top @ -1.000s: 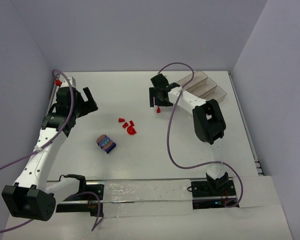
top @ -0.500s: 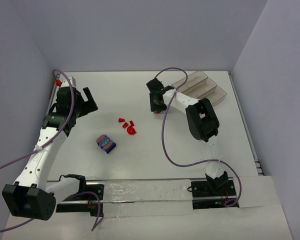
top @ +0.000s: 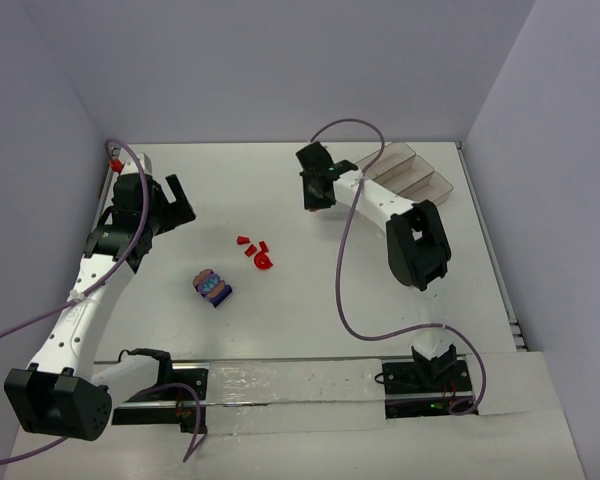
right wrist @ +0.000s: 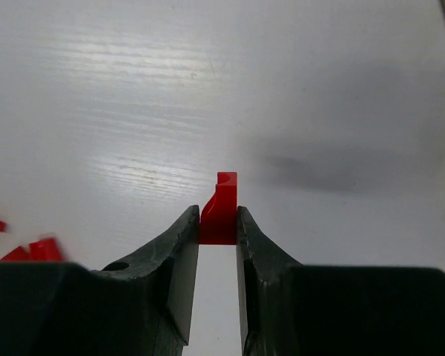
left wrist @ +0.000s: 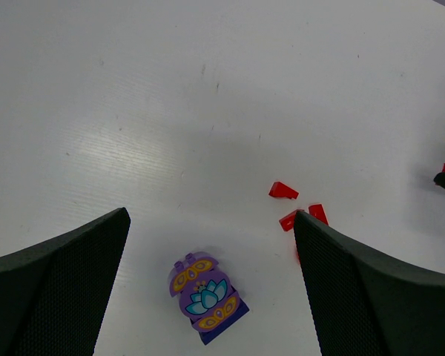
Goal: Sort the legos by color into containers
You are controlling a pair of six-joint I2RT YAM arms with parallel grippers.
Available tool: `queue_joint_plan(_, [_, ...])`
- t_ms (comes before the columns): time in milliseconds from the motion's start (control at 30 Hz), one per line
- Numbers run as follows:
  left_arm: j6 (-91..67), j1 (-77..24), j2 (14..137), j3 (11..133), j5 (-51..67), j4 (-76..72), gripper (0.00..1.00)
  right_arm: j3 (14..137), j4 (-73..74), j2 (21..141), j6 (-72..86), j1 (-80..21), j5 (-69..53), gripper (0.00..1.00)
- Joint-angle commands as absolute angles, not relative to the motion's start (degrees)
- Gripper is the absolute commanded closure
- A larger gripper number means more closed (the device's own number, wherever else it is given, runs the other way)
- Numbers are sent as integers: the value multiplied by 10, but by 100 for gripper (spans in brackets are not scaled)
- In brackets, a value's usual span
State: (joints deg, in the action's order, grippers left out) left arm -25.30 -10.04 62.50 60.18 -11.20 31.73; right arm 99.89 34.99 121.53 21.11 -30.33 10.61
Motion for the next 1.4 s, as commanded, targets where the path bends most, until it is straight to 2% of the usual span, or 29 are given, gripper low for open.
queue_joint_plan(0, [-257,-103,614,600,-124,314,1,1053,361,1138,215,-271,107,97])
queue_joint_plan(267, [-248,-103,623,613,-123,318,1,1058,346,1119,256,-183,110,96])
queue_joint_plan(633, [-235,-103,629,606,-145,316,1,1101,319,1190,290,-62,101,96])
queue_joint_plan(1167, [-239,-103,639,613,-152,325,1,1264,360,1339,287,-46,49,86])
queue_joint_plan(1267, [-241,-103,636,613,-154,328,1,1285,370,1356,285,-47,41,77])
queue_joint_plan(1300, [-241,-103,636,613,-155,329,1,1287,371,1358,283,-47,38,66])
queue_joint_plan(1367, [-242,-103,633,613,-156,330,1,1286,372,1361,282,-49,31,52])
